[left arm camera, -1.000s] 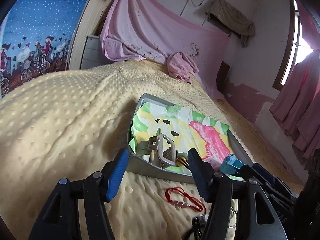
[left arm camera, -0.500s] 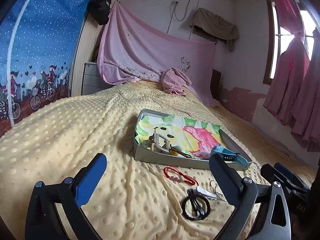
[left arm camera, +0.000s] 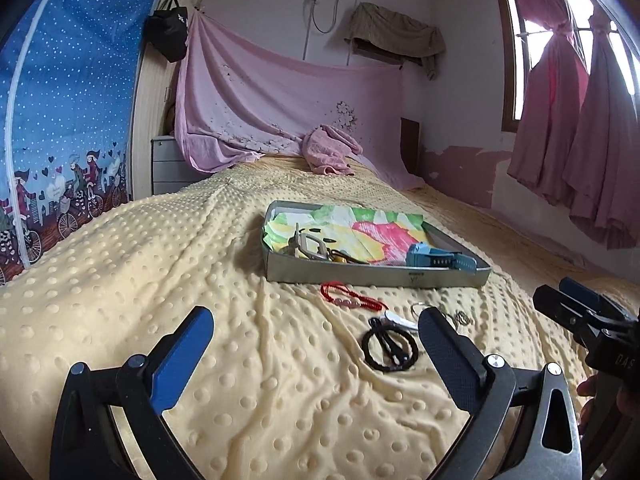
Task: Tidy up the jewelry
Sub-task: 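Withdraw both tools and move them toward the black hair tie and small ring, then grasp the black hair tie with the left tool while the right tool grasps a small silver ring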
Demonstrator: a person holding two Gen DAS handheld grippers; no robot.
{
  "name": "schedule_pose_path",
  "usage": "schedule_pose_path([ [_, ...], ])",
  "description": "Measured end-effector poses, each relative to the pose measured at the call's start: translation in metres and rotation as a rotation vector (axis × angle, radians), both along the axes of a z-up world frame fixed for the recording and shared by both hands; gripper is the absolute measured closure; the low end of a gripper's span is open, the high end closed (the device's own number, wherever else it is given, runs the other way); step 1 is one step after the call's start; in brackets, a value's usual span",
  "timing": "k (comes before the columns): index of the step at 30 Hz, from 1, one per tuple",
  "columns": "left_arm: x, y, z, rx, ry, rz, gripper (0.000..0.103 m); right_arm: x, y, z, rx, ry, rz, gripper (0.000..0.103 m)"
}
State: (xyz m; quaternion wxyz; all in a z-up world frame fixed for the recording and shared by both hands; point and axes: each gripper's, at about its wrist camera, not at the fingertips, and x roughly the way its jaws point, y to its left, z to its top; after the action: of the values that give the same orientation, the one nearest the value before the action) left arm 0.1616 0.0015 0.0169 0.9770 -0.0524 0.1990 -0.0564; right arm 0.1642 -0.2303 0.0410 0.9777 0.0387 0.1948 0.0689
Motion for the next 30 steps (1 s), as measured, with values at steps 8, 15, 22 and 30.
schedule_pose_path([
  [8,0.005,-0.008,-0.007,0.038,0.056,-0.043,0.0,-0.001,-0.002,-0.005,-0.066,0.029,0.006,0.002],
  [15,0.027,-0.016,-0.017,0.042,0.149,-0.096,0.0,0.019,-0.007,-0.012,-0.079,0.109,0.02,0.002],
  [22,0.048,-0.024,-0.026,0.026,0.222,-0.148,0.02,0.042,-0.002,-0.024,-0.092,0.161,0.054,0.002],
  [30,0.067,-0.034,-0.036,0.011,0.3,-0.203,0.048,0.067,0.002,-0.041,-0.048,0.219,0.061,0.035],
])
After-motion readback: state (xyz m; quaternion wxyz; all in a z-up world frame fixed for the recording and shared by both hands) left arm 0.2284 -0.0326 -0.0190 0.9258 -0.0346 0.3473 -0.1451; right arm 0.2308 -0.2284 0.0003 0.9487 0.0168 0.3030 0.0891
